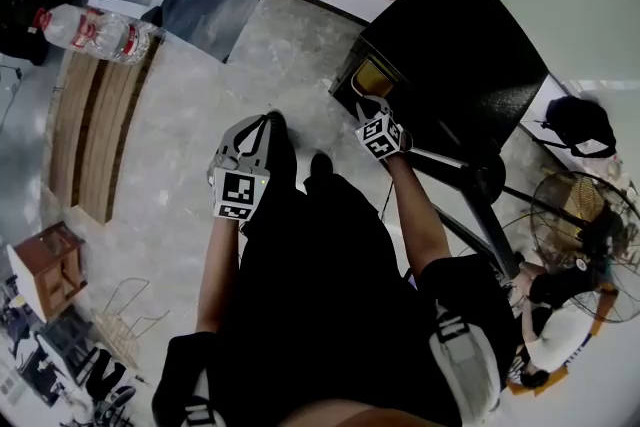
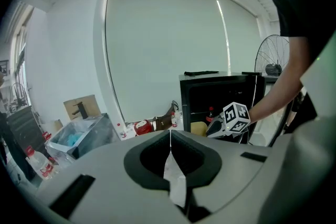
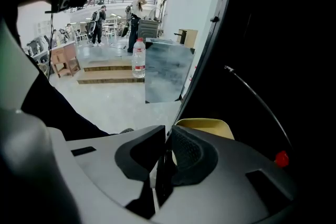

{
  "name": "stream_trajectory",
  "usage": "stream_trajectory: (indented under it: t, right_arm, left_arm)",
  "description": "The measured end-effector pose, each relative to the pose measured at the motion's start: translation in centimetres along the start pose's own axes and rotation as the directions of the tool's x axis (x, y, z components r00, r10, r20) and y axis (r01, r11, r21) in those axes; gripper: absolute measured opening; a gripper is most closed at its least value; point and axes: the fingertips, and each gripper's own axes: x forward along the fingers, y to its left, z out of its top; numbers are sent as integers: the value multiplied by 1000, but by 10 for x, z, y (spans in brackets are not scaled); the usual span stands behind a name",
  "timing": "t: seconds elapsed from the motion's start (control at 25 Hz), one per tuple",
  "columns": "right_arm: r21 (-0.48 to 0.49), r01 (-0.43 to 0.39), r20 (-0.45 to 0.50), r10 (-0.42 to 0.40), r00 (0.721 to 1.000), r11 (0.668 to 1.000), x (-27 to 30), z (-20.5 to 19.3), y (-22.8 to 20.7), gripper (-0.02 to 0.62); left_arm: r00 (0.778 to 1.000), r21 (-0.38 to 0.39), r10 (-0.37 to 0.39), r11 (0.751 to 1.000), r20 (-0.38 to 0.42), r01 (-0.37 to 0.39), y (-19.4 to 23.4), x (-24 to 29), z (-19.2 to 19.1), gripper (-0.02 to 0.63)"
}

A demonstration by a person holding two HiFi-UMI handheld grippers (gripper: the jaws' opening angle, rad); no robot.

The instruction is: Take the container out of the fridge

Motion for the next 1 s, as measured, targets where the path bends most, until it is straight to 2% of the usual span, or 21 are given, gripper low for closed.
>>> stream_trajectory:
  t: [0.28,1.0]
  right_arm:
    - [44,4,-52,-1,999,999,24,-12,-10,42]
    - [30,-11,-148,15,989,999,61,-37,-15,61]
  left_arm:
    - [1000,7,-13,1000,-19,13,8,10,-1,21]
    - [998,-2,-19,1000,-53,19,13,15,-17,21]
